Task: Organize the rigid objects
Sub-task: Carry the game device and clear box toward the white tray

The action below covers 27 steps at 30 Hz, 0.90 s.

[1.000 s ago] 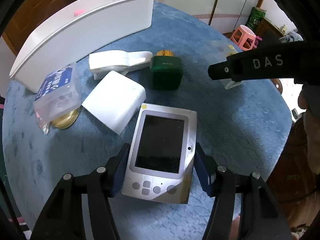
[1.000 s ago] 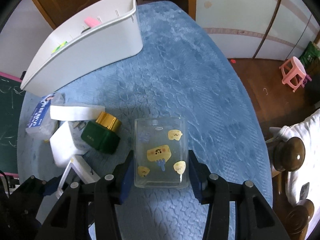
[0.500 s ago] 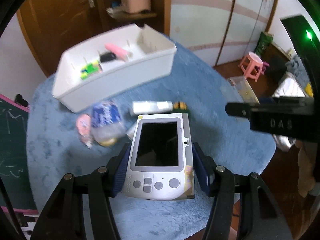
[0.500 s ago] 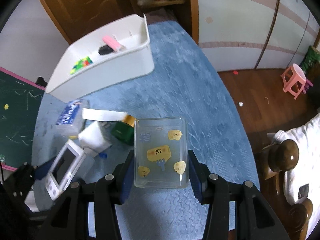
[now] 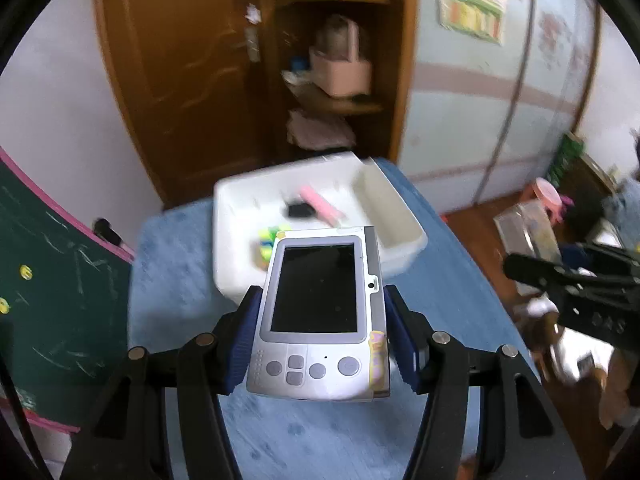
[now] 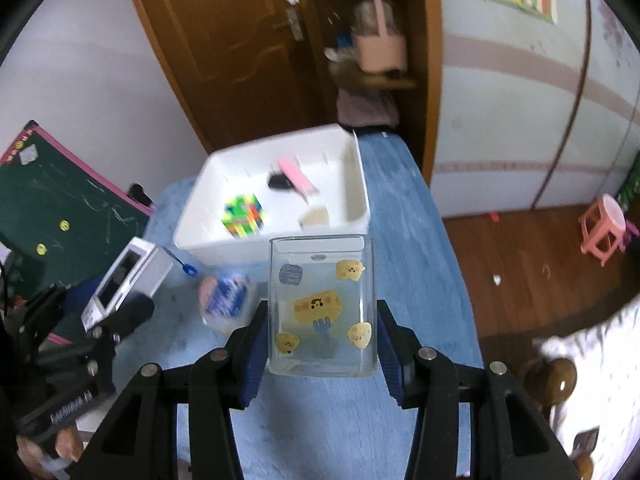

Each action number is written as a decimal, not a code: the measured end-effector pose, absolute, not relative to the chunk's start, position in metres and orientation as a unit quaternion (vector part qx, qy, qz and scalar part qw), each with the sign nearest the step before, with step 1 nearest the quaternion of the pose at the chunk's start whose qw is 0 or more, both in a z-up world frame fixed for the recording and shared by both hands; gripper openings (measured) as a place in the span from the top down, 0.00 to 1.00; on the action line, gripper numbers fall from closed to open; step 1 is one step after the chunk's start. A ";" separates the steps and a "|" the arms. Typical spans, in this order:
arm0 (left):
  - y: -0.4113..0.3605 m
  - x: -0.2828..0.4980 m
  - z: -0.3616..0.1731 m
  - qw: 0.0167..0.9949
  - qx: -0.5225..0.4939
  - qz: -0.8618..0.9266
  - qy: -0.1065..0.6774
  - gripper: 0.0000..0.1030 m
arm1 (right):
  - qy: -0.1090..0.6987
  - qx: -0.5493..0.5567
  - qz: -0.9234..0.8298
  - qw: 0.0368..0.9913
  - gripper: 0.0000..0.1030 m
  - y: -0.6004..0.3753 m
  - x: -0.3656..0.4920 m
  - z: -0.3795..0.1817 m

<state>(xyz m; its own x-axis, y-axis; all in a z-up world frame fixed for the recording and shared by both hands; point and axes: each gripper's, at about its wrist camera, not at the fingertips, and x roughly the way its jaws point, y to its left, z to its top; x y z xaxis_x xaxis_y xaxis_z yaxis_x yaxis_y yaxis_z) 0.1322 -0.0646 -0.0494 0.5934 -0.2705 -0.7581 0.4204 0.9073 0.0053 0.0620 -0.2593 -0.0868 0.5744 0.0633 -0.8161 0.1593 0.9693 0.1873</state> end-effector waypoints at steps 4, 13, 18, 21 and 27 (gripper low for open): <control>-0.061 0.177 -0.025 0.899 0.072 -0.168 0.398 0.39 | 0.444 0.112 -0.010 0.889 0.52 -0.262 0.093 -0.057; -0.079 0.277 -0.028 0.898 0.046 -0.133 0.417 0.39 | 0.421 0.095 0.028 0.902 0.52 -0.273 0.195 -0.022; -0.096 0.328 -0.065 0.885 0.043 -0.120 0.448 0.39 | 0.437 0.098 0.045 0.893 0.52 -0.278 0.253 -0.039; -0.106 0.351 -0.093 0.875 0.043 -0.113 0.469 0.39 | 0.455 0.096 0.048 0.884 0.52 -0.278 0.285 -0.063; -0.114 0.384 -0.157 0.855 0.041 -0.094 0.508 0.39 | 0.506 0.095 0.051 0.856 0.52 -0.277 0.334 -0.127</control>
<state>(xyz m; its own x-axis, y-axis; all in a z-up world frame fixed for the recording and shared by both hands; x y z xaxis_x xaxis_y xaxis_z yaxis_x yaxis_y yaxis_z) 0.3841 -0.1139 -0.1574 0.4660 -0.1196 -0.8766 0.2019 0.9790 -0.0262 0.3345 -0.2772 -0.1267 0.4823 0.1829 -0.8567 0.0094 0.9768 0.2139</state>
